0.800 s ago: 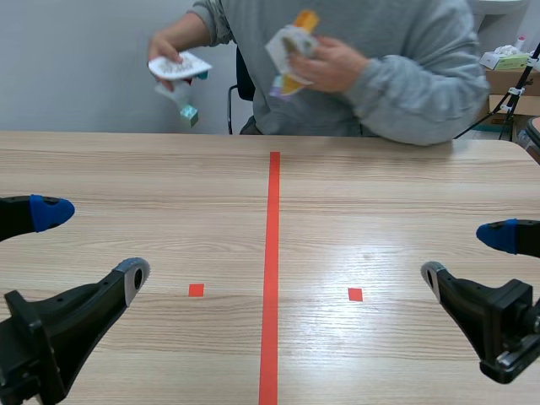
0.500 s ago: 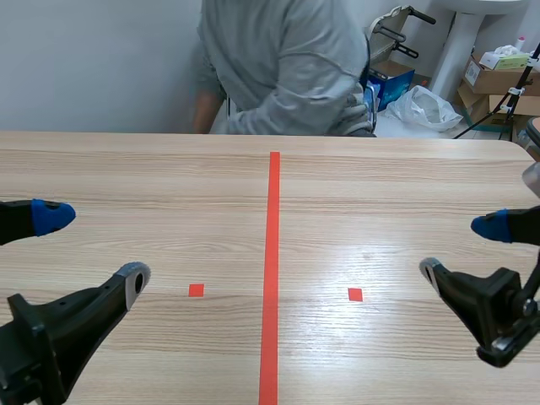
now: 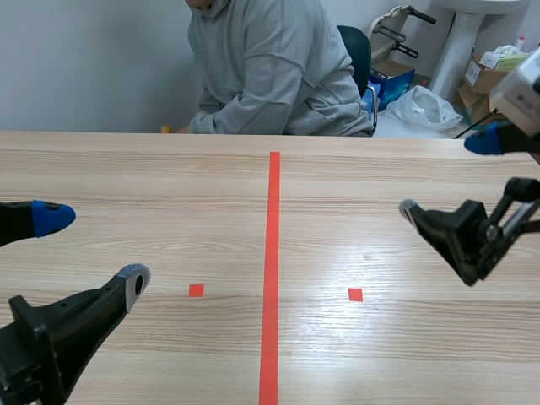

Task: Do the leaf sorting experiment

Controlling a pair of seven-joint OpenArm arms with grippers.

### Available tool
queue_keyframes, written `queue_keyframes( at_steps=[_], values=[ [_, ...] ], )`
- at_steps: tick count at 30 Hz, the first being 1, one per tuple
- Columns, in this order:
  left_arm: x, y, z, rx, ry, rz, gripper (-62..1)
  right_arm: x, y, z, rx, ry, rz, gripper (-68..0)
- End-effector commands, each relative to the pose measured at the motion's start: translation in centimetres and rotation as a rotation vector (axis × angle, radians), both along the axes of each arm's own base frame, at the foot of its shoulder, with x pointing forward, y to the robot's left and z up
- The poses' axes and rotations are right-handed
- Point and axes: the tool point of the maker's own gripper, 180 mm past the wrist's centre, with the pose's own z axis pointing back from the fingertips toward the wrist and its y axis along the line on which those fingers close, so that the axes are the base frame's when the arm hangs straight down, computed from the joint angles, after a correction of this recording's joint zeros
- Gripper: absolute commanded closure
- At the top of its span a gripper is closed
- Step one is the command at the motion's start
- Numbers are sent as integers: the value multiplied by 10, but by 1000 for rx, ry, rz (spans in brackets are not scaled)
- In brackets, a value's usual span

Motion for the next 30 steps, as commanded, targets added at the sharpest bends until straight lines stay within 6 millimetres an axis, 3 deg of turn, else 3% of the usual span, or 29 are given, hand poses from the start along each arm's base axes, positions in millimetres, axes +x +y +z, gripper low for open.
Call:
queue_keyframes(
  at_steps=[1, 30],
  values=[
    [2, -3, 10, -20, -30, -1, -623, 6, -1, 4, 2, -12, -1, -634],
    [2, -3, 11, -21, -31, 0, -623, 2, 2, -6, 16, 44, -2, -634]
  ],
)
